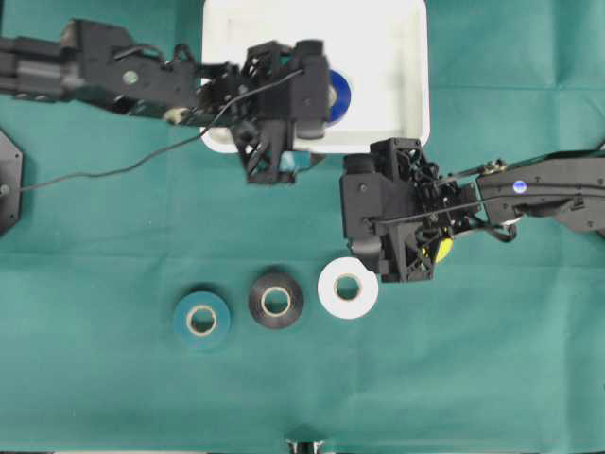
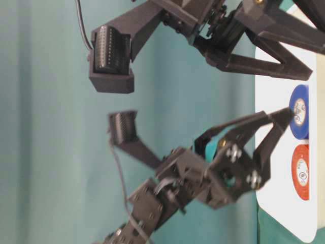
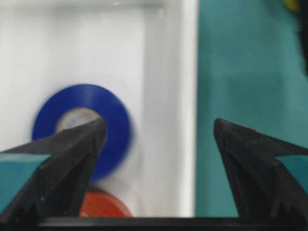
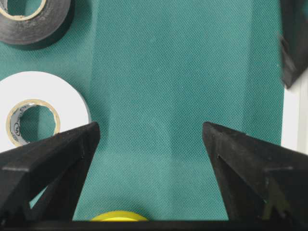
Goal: Put the tape alternately from left to right into the white case.
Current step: 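Release the blue roll in the tray and withdraw the left gripper, then move the right gripper over the yellow roll and grip its hole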
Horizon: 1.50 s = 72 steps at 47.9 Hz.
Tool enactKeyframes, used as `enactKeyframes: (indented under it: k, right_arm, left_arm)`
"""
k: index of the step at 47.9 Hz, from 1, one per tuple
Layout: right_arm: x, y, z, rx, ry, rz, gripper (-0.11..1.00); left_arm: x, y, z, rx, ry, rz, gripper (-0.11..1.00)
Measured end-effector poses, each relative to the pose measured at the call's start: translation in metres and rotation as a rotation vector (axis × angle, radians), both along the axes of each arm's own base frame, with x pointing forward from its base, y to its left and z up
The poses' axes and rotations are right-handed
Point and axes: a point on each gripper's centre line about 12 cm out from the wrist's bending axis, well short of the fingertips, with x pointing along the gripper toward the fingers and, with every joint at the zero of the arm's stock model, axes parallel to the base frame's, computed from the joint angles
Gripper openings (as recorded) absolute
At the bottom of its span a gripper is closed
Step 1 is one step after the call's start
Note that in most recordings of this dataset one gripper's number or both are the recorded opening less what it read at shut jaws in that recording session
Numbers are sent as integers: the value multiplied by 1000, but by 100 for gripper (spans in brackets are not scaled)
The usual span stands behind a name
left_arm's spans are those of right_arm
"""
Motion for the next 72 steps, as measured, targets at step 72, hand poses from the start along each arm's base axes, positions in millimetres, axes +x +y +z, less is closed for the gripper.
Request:
enactKeyframes:
  k: [72]
  right_arm:
    - [-2, -1, -2, -1, 8, -2, 73]
  left_arm:
    - [-76, -53, 0, -43, 39, -84, 93]
